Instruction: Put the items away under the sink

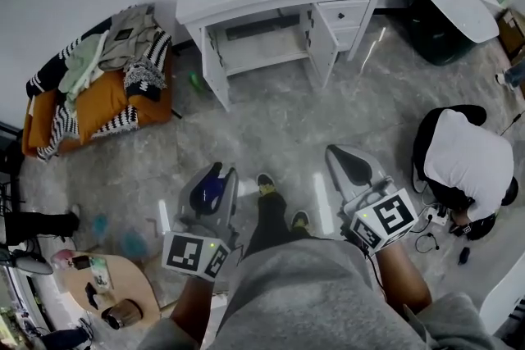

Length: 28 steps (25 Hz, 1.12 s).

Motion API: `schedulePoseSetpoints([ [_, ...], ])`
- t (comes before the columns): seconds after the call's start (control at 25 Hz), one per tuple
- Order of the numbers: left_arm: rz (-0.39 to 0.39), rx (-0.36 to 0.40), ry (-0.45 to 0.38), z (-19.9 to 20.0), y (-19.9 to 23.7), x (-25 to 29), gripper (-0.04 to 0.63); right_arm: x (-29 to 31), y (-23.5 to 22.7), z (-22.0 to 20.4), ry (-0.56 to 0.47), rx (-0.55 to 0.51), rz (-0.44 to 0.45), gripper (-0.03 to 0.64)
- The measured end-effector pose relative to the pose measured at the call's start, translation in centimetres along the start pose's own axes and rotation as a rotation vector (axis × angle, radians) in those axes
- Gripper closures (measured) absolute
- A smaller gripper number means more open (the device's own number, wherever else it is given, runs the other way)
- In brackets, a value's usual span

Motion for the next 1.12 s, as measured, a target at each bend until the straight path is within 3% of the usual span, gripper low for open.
schedulePoseSetpoints([
  [0.6,-0.041,-0.028,0.008,1.2,10.3,8.0,0.492,12.8,-1.1,1.3,0.059,0.016,-0.011,0.620],
  [1.12,-0.088,-0.059,0.005,1.4,16.3,10.5,0.494,19.1,-0.1,2.7,0.078,-0.004,-0.036,0.618],
])
Point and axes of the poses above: the fingertips, and each gripper's own axes: x forward along the fingers, y to its left, z out of its top, the point moved 1 cm from there along -x, backward along the fingers, and after that the axes turned 10 degrees about -z, right-handed, at the moved point
